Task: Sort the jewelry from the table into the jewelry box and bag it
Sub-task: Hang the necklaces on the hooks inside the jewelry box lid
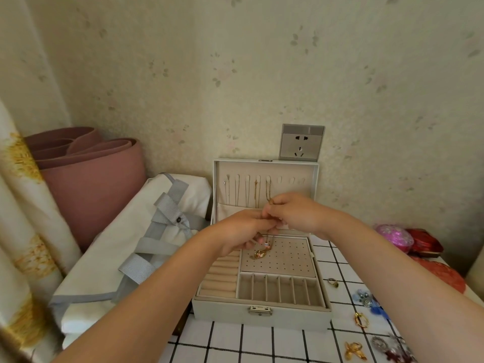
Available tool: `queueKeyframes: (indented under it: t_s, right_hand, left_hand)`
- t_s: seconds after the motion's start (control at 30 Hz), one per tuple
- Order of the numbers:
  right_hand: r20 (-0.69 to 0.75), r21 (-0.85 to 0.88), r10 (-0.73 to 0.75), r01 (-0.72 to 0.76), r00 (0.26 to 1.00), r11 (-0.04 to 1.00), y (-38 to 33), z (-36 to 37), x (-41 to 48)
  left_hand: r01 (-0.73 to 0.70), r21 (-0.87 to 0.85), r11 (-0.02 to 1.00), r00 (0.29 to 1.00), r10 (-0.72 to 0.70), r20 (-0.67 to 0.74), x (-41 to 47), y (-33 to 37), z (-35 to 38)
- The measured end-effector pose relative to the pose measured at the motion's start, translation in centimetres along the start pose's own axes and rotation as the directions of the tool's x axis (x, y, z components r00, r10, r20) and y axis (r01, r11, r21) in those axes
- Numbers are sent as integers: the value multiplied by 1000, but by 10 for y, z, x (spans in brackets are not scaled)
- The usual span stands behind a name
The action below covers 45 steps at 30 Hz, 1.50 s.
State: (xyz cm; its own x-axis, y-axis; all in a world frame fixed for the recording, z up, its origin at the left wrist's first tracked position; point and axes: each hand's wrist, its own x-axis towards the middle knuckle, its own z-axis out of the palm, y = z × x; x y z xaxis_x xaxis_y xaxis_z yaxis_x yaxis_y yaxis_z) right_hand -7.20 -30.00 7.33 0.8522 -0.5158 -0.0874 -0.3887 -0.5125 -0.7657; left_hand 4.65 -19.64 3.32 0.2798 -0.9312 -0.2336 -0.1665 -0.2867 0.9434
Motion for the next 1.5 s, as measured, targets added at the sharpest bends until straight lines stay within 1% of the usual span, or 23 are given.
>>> queueKeyframes:
  t_s: [0.07,0.1,0.17,0.23,0.3,0.33,0.4,0.47,0.53,0.63,0.7,0.77,0.8,0.83,0.9,0.93,0.97,1.07,1.17,1.23,1.37,1.43,1.5]
  right_hand:
    - [-27,54,-5,6,1000,999,1,0,1]
    - [-41,53,-5,7,999,999,3,-1,2]
    - [-50,12,8,-8,999,1000,9,-1,5]
    - [1,-60,56,-56,998,997,17,2,7]
    - [103,-108,91,-80,990,991,25,7,6]
    - [151,-99,80,-65,985,993,28,10,6]
    - [218,-59,6,7,976,998,30,17,5]
    - [229,-31,-55,64,972,997,31,22,6]
    - [186,-8,-77,80,980,997,30,26,8]
    - [146,16,-59,57,987,998,28,25,10]
    - [145,-26,-53,57,988,998,26,19,11]
    - [103,-52,-61,67,993,996,24,10,13]
    - [70,-51,-70,73,995,996,24,6,15]
    - [36,-44,-84,85,996,995,22,3,16]
    - [-27,-43,-120,118,992,992,20,-2,18]
    - [-58,-55,-140,137,988,989,19,-3,20]
    - [-93,-75,-162,156,982,985,18,-3,22]
    - [-193,-136,-228,204,954,969,19,-2,26]
    - [-265,-115,-258,235,929,965,24,4,31]
    - [-329,-117,-273,248,904,962,29,7,35]
    - [-461,-185,-308,249,832,951,35,12,42]
    - [-457,-259,-343,246,821,934,39,14,42]
    - [-396,-373,-376,228,838,900,45,17,42]
  left_hand:
    - [-22,148,989,999,27,-30,-2,1,-1]
    - [-33,220,975,997,47,-58,-3,2,-2]
    - [-59,297,953,989,96,-112,-4,4,-7]
    - [-84,330,940,981,136,-137,-6,7,-13]
    - [-101,355,929,972,168,-163,-6,9,-16]
    - [-116,347,931,967,185,-175,-6,9,-18]
    - [-155,303,940,959,217,-182,-5,10,-18]
    - [-197,273,942,954,249,-170,-5,11,-16]
    - [-233,257,938,946,280,-163,-4,11,-15]
    - [-270,288,919,925,330,-187,-3,12,-14]
    - [-270,374,887,900,371,-230,0,10,-15]
    - [-237,495,836,871,408,-272,4,4,-19]
    - [-216,559,801,865,423,-272,5,0,-21]
    - [-196,642,741,860,444,-250,7,-5,-24]
    - [-149,830,538,856,491,-164,11,-15,-27]
    - [-121,887,446,852,505,-137,12,-18,-26]
    - [-97,915,393,848,514,-131,12,-20,-25]
    - [-71,945,320,836,536,-119,13,-21,-19]
    - [-31,973,228,834,542,-100,14,-23,-15]
    - [-14,977,211,837,537,-104,15,-24,-14]
    - [-28,972,234,835,540,-106,16,-21,-12]
    - [-29,971,237,838,535,-105,16,-20,-13]
    - [-30,968,250,848,519,-108,16,-20,-13]
